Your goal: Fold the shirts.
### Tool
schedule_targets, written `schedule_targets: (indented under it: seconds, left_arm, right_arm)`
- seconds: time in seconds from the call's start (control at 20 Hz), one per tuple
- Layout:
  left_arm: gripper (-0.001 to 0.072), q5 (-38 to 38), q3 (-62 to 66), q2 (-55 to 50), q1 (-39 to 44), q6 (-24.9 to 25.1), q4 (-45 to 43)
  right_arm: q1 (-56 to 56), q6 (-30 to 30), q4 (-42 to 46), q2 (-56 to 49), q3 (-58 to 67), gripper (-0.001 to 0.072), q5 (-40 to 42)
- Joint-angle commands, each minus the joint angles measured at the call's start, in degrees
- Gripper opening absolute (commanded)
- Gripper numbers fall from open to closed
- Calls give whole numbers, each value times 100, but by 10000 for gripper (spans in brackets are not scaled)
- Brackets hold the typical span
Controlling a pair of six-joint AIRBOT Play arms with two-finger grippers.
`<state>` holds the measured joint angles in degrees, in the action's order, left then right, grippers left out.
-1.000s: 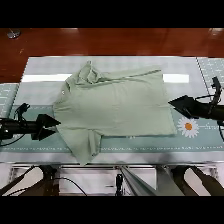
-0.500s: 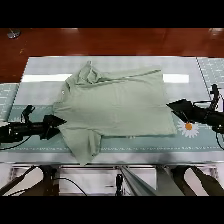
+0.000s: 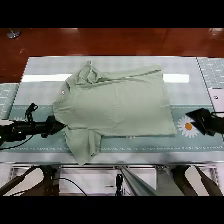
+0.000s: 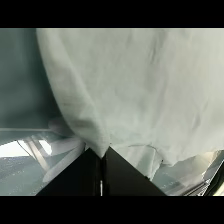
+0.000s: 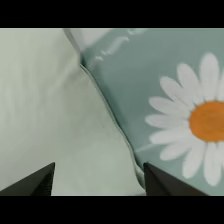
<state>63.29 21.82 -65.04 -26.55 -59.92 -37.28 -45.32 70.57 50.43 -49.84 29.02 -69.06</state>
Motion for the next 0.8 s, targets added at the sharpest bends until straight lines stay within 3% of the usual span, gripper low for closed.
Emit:
schedule_targets:
  seconds: [0.0, 0.4, 0.7, 0.75]
  left_arm:
    - [18, -11, 2, -2, 15, 74, 2]
    - [18, -22, 0, -2, 15, 74, 2]
    - [18, -31, 0, -2, 15, 74, 4]
    - [18, -31, 0, -2, 15, 74, 4]
  right_arm:
    - [4, 479, 1008, -59, -350, 621, -173]
    - [1034, 461, 651, -1156, -358, 621, 326]
    - [1032, -177, -789, -1663, -348, 616, 654]
    - [1062, -304, -1029, -1716, -348, 540, 654]
